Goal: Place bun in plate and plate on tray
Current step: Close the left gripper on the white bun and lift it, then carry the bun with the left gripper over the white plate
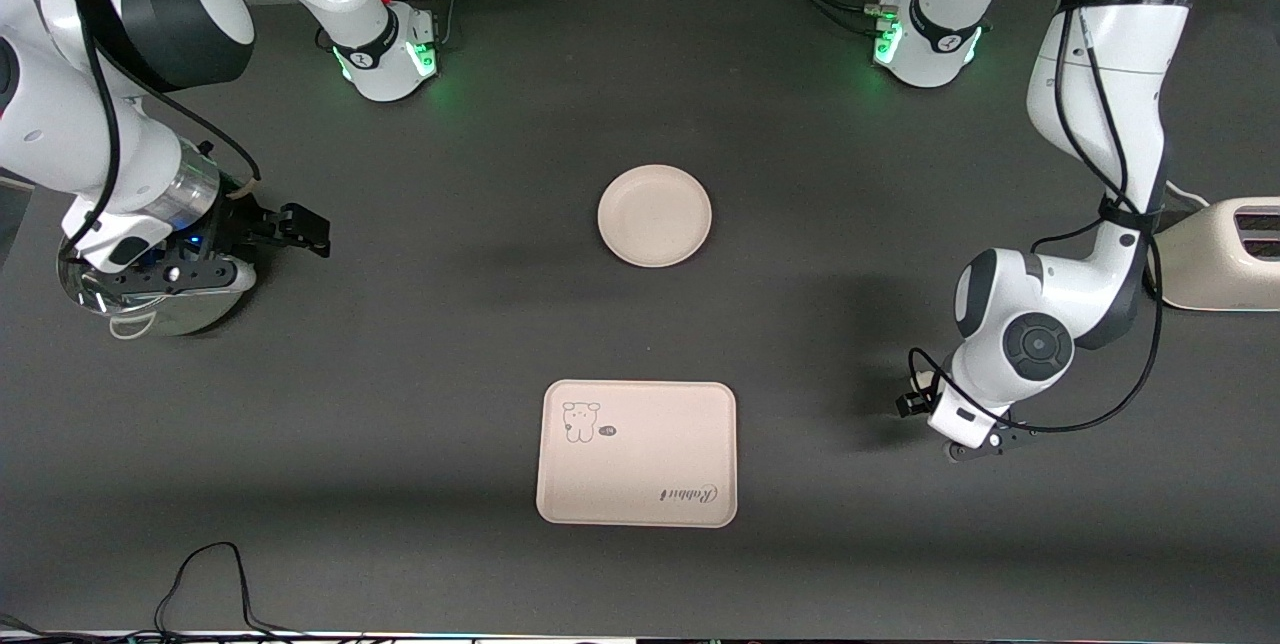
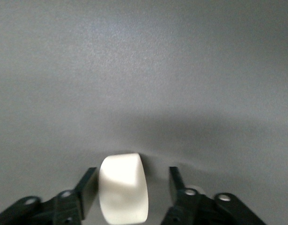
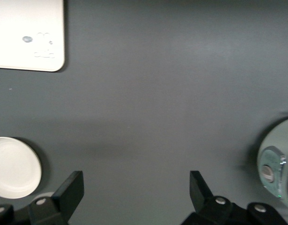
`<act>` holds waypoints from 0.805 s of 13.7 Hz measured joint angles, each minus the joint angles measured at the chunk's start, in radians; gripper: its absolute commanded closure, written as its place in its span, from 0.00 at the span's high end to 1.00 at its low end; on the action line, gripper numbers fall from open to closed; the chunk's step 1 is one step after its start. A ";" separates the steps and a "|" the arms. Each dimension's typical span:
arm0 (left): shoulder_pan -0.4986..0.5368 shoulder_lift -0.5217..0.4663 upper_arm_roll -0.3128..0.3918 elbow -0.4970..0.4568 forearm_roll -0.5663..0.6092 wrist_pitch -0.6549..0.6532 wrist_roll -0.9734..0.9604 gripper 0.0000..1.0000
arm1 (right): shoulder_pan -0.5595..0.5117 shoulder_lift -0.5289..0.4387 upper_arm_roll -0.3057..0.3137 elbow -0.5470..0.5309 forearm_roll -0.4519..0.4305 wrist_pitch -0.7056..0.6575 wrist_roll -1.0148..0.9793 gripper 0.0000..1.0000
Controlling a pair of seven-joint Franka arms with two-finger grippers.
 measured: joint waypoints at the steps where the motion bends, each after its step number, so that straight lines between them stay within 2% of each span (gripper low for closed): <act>1: 0.000 -0.015 0.001 -0.015 0.001 0.000 0.000 0.00 | 0.000 0.000 0.001 -0.001 0.006 0.000 0.000 1.00; 6: 0.005 -0.057 0.005 -0.032 0.004 -0.013 0.011 0.00 | 0.003 0.000 0.001 -0.005 0.011 0.000 0.000 1.00; 11: 0.004 -0.206 -0.003 -0.002 0.004 -0.247 0.034 0.00 | 0.019 0.000 0.011 -0.008 0.014 0.001 0.016 1.00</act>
